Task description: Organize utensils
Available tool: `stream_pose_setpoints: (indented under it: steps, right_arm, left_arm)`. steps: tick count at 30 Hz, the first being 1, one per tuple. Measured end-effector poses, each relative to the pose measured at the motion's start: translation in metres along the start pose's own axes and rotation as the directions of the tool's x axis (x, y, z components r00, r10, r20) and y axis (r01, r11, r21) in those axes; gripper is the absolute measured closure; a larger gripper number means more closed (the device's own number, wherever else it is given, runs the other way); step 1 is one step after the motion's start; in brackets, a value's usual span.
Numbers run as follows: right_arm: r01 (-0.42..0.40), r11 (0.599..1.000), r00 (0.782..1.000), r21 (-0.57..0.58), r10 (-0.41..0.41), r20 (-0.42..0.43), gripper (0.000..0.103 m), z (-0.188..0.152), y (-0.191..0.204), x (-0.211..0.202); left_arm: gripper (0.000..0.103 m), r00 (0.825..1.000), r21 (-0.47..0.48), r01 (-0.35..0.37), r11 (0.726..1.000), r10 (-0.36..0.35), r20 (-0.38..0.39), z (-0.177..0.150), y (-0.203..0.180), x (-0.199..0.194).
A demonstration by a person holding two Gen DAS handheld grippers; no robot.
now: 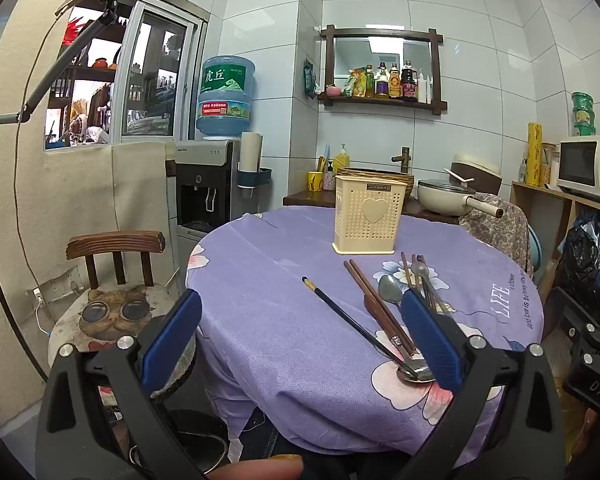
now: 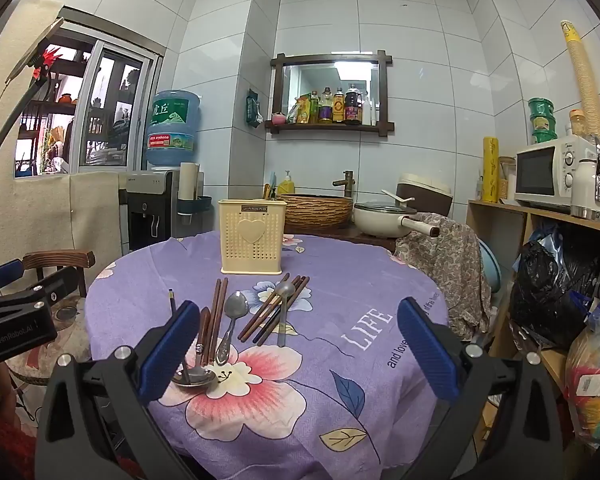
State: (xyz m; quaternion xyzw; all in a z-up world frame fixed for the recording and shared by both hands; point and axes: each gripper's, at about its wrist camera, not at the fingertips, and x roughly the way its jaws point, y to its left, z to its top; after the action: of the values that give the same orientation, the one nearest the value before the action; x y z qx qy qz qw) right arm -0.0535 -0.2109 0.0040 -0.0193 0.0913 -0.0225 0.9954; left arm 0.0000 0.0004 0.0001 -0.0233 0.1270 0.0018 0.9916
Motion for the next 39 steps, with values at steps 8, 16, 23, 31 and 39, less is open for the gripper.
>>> stream_pose_setpoints:
  steps: [8, 16, 23, 31, 39]
  right_arm:
    - [-0.001, 1.000, 1.000, 0.001, 0.001, -0.006, 0.006, 0.0006, -0.0008, -0.0003]
    - [-0.003, 1.000, 1.000, 0.000, 0.003, -0.008, 0.006, 0.0010, -0.0012, -0.0009]
    - [-0.003, 1.000, 1.000, 0.000, 0.003, -0.008, 0.006, 0.0015, -0.0015, -0.0015]
    - [-0.004, 1.000, 1.000, -0.001, 0.004, -0.009, 0.006, 0.0019, -0.0020, -0.0016]
    - [-0.003, 1.000, 1.000, 0.000, 0.003, -0.009, 0.006, 0.0026, -0.0028, -0.0016]
  left_arm:
    - [0.005, 1.000, 0.003, -0.002, 1.000, 0.002, -0.002, 0.0001, 0.0003, 0.0003]
    - [0.005, 1.000, 0.004, -0.002, 1.000, 0.002, -0.001, -0.0001, 0.0002, 0.0003]
    - [0.005, 1.000, 0.005, 0.000, 1.000, 0.000, -0.002, 0.0000, 0.0002, 0.0002]
    - [0.005, 1.000, 0.004, 0.000, 1.000, 0.000, -0.003, 0.0000, 0.0003, 0.0005]
    - [0.005, 1.000, 0.004, 0.000, 1.000, 0.000, -0.004, -0.0032, -0.0045, 0.0005]
